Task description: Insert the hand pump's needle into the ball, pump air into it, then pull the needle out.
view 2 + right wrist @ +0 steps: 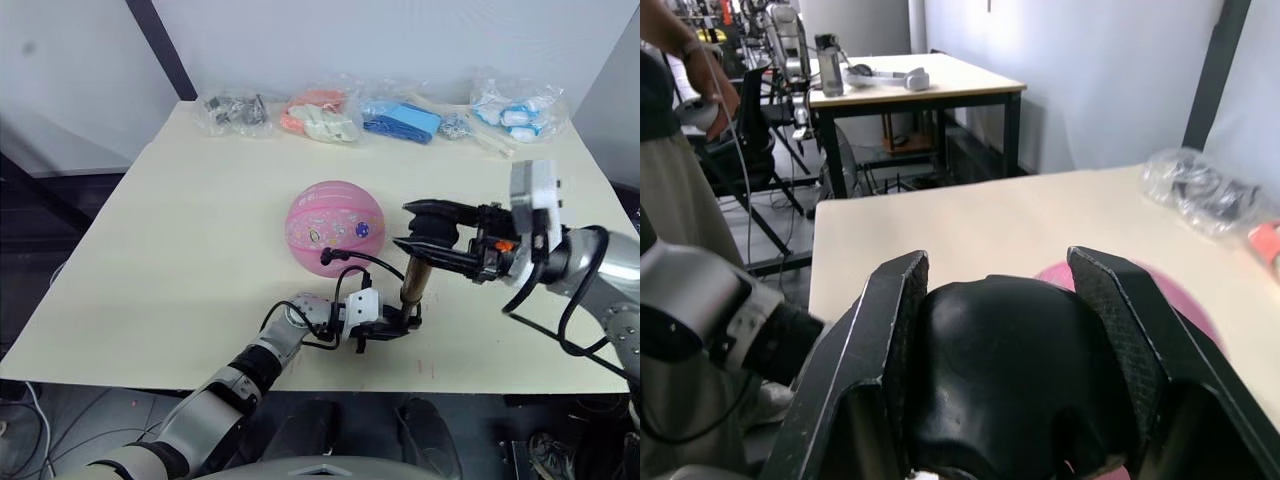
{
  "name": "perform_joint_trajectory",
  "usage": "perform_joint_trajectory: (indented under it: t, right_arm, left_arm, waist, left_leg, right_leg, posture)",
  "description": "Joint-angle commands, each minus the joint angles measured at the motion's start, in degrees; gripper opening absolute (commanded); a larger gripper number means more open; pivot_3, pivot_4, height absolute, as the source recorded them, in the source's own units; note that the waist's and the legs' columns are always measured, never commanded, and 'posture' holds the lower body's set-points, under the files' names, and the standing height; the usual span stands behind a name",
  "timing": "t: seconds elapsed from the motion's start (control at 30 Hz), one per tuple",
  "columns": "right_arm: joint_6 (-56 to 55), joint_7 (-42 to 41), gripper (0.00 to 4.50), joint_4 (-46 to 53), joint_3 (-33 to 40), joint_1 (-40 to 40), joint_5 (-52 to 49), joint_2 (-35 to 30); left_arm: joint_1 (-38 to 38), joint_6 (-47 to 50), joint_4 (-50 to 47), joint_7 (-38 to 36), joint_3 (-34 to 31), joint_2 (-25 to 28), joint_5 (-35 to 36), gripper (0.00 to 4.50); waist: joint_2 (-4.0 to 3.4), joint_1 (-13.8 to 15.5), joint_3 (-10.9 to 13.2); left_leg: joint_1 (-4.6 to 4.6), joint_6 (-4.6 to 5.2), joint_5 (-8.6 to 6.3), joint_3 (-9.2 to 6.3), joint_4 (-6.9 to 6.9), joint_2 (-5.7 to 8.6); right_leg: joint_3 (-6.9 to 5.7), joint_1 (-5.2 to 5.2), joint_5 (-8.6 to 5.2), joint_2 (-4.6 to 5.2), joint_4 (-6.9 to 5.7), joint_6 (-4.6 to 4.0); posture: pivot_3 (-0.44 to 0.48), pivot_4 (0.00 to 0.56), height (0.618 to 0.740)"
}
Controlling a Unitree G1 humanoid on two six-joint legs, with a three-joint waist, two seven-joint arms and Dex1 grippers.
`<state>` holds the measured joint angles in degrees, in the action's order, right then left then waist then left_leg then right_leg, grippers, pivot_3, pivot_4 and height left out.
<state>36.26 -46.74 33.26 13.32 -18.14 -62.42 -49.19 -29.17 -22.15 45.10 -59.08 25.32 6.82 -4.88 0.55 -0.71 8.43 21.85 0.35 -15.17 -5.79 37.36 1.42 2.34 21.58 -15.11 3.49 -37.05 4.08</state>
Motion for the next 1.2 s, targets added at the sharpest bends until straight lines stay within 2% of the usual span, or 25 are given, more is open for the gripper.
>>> perform_joint_trajectory:
  t: [0.03,0.37,0.53,0.67,0.87,1.2]
  right_arm:
    - [0.4,1.2,1.85,1.7,4.5,-2.7,-4.4,-1.1]
    - [1.0,1.8,1.85,1.3,4.2,-3.5,-5.0,-0.8]
    - [0.0,-0.1,1.85,2.4,-0.6,2.2,1.8,0.1]
    - [-5.7,-2.1,1.85,0.4,-6.6,8.1,11.6,3.7]
    - [-14.4,-3.5,1.85,-4.8,-11.8,13.5,22.1,8.7]
    - [-18.8,-2.7,1.85,-10.8,-20.8,16.8,34.0,11.9]
  left_arm:
    - [1.7,1.3,3.1,-0.3,1.5,1.3,-2.7,1.01]
    - [1.6,1.3,3.3,-0.3,1.4,1.3,-2.7,1.01]
    - [1.5,1.3,3.4,-0.3,1.4,1.2,-2.7,1.01]
    - [1.4,1.2,3.6,-0.1,1.4,1.2,-2.7,1.01]
    - [1.4,1.4,3.0,-0.3,1.2,1.7,-2.6,1.01]
    - [1.5,1.6,1.8,-1.2,0.8,1.8,-1.7,1.01]
  waist:
    - [0.01,0.0,0.0]
    - [0.01,0.0,0.0]
    - [0.02,0.0,0.0]
    - [0.07,-0.1,-0.1]
    - [0.20,-0.1,-0.2]
    - [0.28,-0.2,-0.4]
  left_leg:
    - [0.00,0.00,0.00,0.00,0.00,0.00]
    - [0.00,0.00,0.00,0.01,0.00,0.00]
    - [-0.01,0.00,0.00,0.00,0.00,0.00]
    - [-0.10,0.00,0.00,0.05,-0.01,0.03]
    - [-0.18,0.00,0.00,0.10,0.01,-0.01]
    - [-0.21,0.00,0.00,0.04,0.00,-0.11]
  right_leg:
    - [0.00,0.00,0.00,0.00,0.00,0.00]
    - [0.00,0.00,0.00,0.00,0.00,0.00]
    - [-0.02,-0.01,0.00,0.00,0.00,0.01]
    - [-0.01,-0.05,-0.02,-0.02,0.00,0.04]
    - [0.00,-0.08,-0.02,-0.11,-0.01,0.07]
    - [0.01,-0.09,-0.02,-0.26,-0.01,0.05]
  posture:
    - [0.000,0.150,0.736]
    - [0.000,0.150,0.736]
    - [0.000,0.150,0.736]
    - [0.000,0.150,0.736]
    - [0.000,0.150,0.736]
    - [0.000,0.150,0.736]
